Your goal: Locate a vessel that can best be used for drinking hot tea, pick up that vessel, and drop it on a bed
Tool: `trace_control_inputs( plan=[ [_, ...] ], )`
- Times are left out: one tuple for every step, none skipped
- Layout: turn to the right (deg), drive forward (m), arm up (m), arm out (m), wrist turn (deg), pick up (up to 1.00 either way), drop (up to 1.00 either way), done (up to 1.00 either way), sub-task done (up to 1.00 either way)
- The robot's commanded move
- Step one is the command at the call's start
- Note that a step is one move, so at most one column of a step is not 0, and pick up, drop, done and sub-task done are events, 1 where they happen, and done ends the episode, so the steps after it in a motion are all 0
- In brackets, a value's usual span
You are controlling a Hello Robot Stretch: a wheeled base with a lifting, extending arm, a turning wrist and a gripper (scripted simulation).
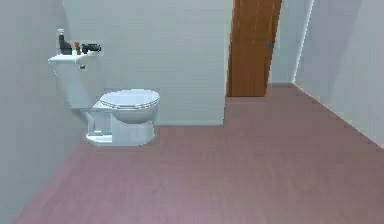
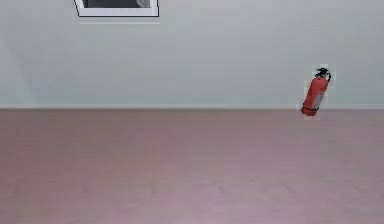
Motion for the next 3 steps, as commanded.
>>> trace_control_inputs(
  plan=[
    [24.0,0.00,0.00,0.00,0.0,0.00,0.00,0.00,0.00],
    [0.0,1.00,0.00,0.00,0.0,0.00,0.00,0.00,0.00],
    [0.0,1.00,0.00,0.00,0.0,0.00,0.00,0.00,0.00]
  ],
)
